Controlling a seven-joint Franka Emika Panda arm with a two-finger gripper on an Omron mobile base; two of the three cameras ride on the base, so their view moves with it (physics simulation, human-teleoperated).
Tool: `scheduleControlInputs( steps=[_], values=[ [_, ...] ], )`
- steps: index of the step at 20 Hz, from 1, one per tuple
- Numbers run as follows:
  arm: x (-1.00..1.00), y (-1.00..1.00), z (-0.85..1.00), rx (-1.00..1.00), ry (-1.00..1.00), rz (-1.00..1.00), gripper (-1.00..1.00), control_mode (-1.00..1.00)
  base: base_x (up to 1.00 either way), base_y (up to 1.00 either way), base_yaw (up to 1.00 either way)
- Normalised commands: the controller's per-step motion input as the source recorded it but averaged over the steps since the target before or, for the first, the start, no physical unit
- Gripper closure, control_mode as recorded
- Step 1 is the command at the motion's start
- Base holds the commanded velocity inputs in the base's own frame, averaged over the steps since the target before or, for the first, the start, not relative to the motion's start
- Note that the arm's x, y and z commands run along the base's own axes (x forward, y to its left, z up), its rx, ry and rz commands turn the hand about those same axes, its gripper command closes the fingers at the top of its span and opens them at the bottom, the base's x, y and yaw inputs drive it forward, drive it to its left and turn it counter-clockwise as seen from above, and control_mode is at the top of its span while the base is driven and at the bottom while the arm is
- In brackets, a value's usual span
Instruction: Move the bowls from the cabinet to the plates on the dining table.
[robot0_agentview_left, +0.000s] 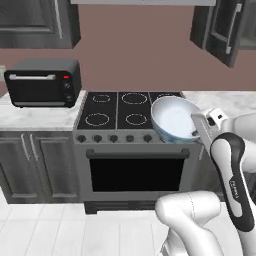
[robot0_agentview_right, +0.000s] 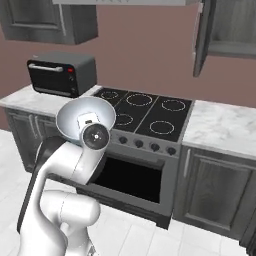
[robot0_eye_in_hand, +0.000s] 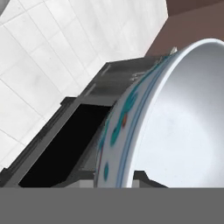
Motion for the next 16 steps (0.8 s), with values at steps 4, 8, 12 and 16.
scheduleControlInputs(
  steps=[4,8,12,16],
  values=[
    [0.0,0.0,0.0,0.0,0.0,0.0,1.0,1.0,-0.29,0.94,0.39],
    [0.0,0.0,0.0,0.0,0.0,0.0,1.0,1.0,-0.38,0.63,0.41],
    [0.0,0.0,0.0,0.0,0.0,0.0,1.0,1.0,-0.37,0.67,0.43],
    [0.0,0.0,0.0,0.0,0.0,0.0,1.0,1.0,-0.49,0.74,0.43]
  ],
)
